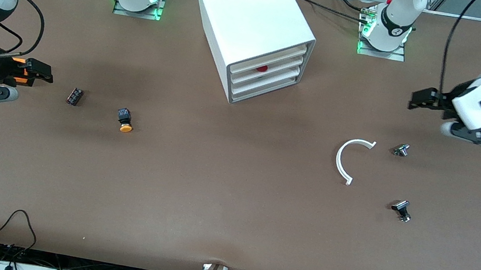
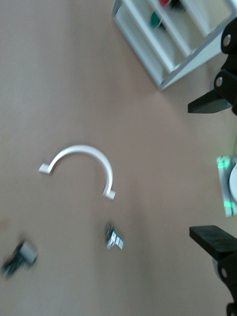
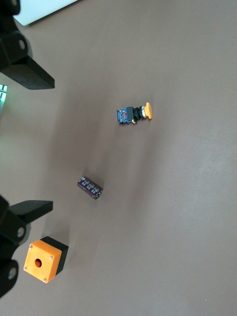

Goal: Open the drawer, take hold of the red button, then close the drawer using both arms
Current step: 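Reach the left gripper toward the white cabinet's drawer front, then grasp the drawer edge holding the red button with the left gripper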

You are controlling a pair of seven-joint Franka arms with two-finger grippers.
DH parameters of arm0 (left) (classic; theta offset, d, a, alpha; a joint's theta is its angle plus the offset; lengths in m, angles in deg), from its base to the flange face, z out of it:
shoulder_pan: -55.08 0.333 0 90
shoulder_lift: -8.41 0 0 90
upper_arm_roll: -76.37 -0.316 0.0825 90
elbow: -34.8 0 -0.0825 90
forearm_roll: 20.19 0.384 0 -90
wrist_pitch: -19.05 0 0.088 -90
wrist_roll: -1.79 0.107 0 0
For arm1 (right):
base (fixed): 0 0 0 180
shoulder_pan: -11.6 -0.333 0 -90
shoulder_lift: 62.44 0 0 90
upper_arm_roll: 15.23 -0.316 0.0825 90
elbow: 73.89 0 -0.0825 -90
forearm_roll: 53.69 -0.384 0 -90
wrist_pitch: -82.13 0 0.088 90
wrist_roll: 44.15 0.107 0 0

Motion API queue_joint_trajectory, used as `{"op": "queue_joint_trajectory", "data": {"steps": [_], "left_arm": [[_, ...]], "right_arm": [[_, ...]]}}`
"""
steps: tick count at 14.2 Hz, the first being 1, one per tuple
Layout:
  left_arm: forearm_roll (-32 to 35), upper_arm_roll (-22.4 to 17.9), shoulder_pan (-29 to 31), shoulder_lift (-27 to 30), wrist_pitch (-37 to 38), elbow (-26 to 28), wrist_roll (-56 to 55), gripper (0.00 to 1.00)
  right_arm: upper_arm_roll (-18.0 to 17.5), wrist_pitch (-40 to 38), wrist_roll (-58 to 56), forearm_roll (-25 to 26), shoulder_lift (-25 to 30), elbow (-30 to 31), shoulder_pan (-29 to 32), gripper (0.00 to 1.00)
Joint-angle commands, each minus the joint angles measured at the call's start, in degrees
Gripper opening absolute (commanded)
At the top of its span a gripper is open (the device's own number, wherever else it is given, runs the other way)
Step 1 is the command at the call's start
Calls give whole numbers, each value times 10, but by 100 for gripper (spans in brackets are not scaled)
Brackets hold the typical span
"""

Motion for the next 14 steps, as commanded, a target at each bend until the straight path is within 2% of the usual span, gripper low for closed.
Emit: {"op": "queue_joint_trajectory", "data": {"steps": [1,5,7,9,10,12,14], "left_arm": [[-76,0,-1,-5,0,41,34,100],[-177,28,-2,-33,-15,100,70,100],[-194,71,-3,-56,-45,117,90,100],[-204,120,-3,-88,-107,135,108,100],[-229,131,-3,-101,-132,145,117,100],[-284,139,-3,-115,-165,178,181,100],[-310,139,-3,-130,-164,184,232,100]], "right_arm": [[-1,4,1,-2,-2,-4,-2,99],[-2,9,1,-2,-6,-4,-5,99],[-2,14,1,-3,-6,-4,-5,99],[-2,14,1,-3,-6,-4,-9,99],[-2,14,1,-3,-6,-4,-9,99],[-2,15,1,-3,-6,-4,-9,99],[-2,15,1,-3,-9,-4,-10,99]]}}
